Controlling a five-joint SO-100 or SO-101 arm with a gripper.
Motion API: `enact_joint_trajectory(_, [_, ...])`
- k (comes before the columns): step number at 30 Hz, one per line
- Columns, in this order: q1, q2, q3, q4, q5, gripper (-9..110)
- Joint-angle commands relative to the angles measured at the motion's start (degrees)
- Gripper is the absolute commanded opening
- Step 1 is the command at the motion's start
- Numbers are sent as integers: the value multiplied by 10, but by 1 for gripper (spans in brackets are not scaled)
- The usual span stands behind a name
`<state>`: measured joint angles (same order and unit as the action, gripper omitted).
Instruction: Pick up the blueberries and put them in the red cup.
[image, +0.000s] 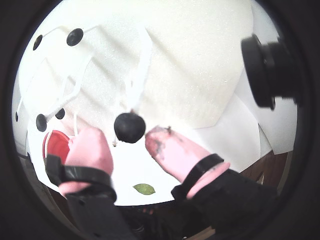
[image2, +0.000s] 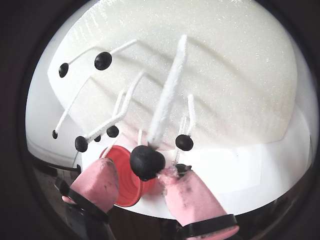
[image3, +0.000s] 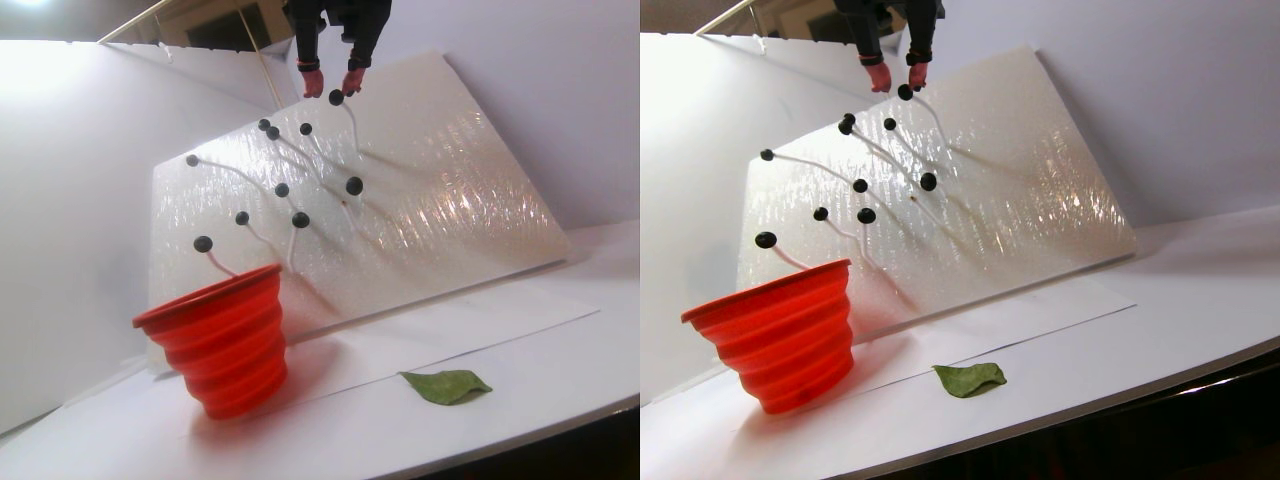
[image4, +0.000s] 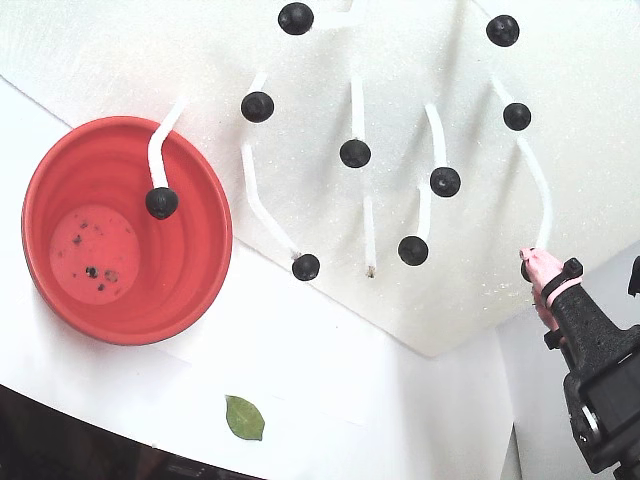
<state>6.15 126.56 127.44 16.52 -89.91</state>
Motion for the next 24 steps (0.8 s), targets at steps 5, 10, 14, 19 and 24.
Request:
enact_joint_trajectory(5, [-3,-8,-62,-22,-4,17])
enact_joint_trajectory(10, [1,-15,-62,-32,-8,17])
enact_joint_trajectory(14, [4,-20,-63,-36,-10,17])
enact_joint_trajectory(19, [6,-31,-68,-47,-11,17])
enact_joint_trajectory(24, [6,-33,-69,-52,-7,16])
